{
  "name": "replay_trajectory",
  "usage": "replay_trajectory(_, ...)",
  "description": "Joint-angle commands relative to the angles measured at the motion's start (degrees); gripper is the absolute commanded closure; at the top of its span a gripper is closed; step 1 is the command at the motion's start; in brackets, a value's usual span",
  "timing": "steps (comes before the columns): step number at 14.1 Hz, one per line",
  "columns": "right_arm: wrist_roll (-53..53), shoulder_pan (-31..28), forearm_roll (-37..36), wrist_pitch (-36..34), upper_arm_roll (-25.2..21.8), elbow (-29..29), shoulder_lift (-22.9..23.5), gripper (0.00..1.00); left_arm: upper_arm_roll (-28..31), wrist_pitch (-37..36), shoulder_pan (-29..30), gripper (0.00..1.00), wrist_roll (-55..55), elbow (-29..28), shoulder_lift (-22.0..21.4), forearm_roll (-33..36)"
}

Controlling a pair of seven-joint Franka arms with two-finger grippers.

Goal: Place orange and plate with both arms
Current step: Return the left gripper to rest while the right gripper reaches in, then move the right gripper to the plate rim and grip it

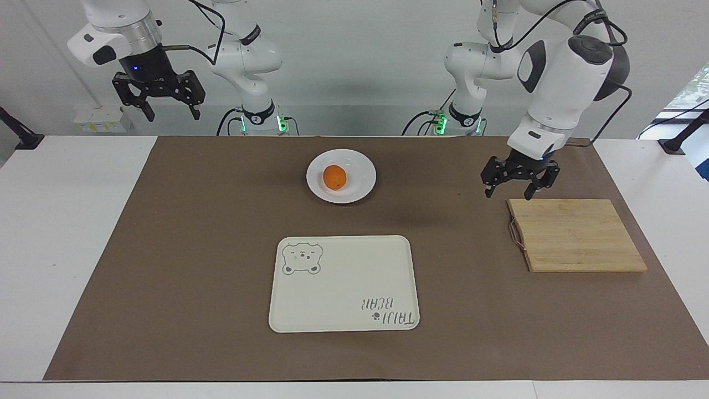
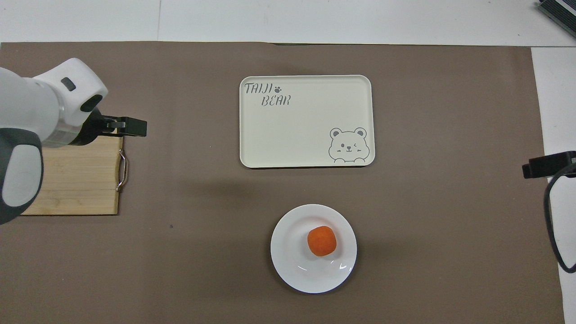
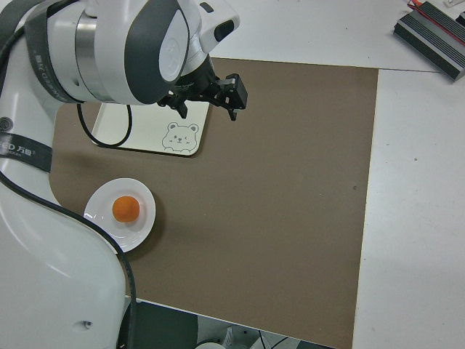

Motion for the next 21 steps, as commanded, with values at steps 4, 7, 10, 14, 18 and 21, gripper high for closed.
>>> replay_trajectory(4,1.22,-0.28,12.25,4.41,0.14,-9.36,-1.25,0.00,-0.49,-7.63,7.85,0.00,7.79,5.09,-0.74,0.07)
replay_trajectory(7,0.78,0.08,19.43,8.63,0.23,-15.85,-1.34,0.00,-0.58,-10.97,9.27,0.00,7.89,6.67,-2.05,0.41)
replay_trajectory(10,-2.10,0.08,26.82,13.38,0.23,-22.80,-1.25,0.00,1.00,-16.24,9.36,0.00,7.80,7.98,-2.41,0.68)
replay_trajectory(14,-17.11,-0.80,38.52,20.32,0.23,-34.39,-0.55,0.00,1.18,-25.38,9.36,0.00,5.95,12.99,-2.32,0.68)
replay_trajectory(18,-24.86,-0.01,48.62,25.34,0.23,-43.37,-0.72,0.00,0.74,-28.92,9.27,0.00,5.95,15.64,-2.49,2.78)
replay_trajectory(21,-31.72,0.43,54.68,28.59,0.32,-49.26,-0.11,0.00,0.39,-28.56,9.10,0.00,6.56,14.24,-3.55,3.49)
